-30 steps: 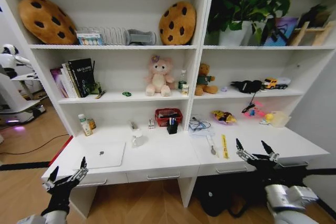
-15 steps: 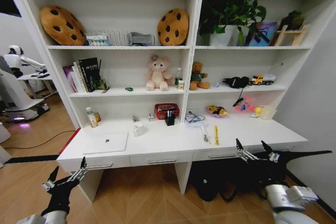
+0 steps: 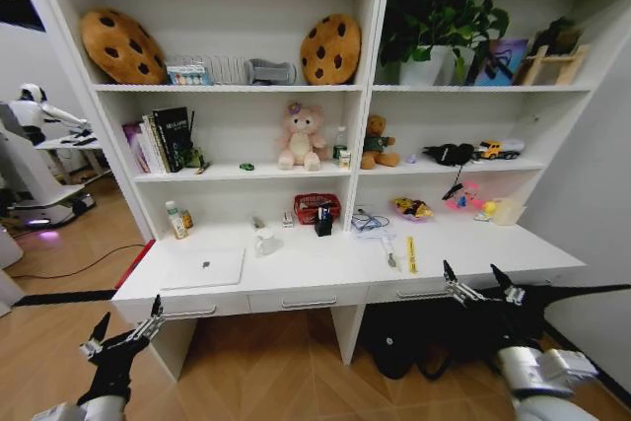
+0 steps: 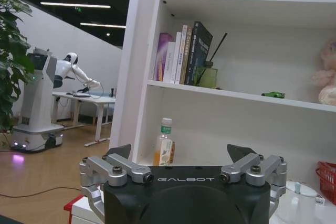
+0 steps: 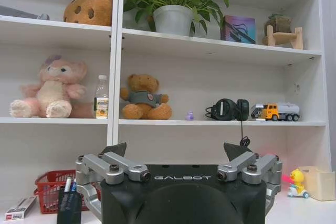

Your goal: Organize the objects on the table.

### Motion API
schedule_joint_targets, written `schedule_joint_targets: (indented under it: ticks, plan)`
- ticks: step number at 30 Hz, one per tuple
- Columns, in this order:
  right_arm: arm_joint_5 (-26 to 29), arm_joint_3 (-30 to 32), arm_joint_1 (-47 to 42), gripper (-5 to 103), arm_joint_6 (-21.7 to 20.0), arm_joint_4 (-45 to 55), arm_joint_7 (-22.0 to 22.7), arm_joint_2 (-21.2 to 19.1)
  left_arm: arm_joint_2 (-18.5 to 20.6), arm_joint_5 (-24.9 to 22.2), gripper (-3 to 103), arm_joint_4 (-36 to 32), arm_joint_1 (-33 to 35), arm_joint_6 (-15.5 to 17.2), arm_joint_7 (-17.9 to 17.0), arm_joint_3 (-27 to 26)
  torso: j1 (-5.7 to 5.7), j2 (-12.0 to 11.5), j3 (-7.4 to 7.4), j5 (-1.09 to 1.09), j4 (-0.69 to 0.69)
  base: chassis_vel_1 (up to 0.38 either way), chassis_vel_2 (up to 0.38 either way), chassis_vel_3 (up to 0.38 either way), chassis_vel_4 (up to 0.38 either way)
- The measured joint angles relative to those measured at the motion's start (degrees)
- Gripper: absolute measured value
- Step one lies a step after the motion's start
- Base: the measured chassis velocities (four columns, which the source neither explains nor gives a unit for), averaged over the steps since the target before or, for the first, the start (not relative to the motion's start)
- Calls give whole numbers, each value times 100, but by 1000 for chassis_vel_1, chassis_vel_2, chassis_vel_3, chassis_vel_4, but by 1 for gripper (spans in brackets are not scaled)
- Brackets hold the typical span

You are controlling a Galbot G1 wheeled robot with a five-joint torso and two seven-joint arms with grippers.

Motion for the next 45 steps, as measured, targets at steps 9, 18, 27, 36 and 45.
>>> schedule_joint_targets:
  ticks: [9,18,27,36,45]
  plan:
    - [0,-1,2,100,0,-1,0,0,0,0,100,0,0,0,0,0,-1,1,0,-1,3,220,217,-217,-216]
    - [0,0,-1,100,0,-1,0,0,0,0,100,0,0,1,1,-1,-2,1,-1,0,-1,270,282,-276,-277]
    - [0,0,-1,100,0,-1,0,0,0,0,100,0,0,1,0,-1,0,0,0,0,-1,341,260,-335,-253]
    - [0,-1,-3,100,0,0,0,0,1,0,100,0,0,1,-1,-2,-7,5,-4,-2,-3,433,165,-422,-160]
    - [0,-1,-1,100,0,3,-1,1,1,0,100,0,0,1,-1,0,-2,1,0,-1,2,63,12,-65,-35]
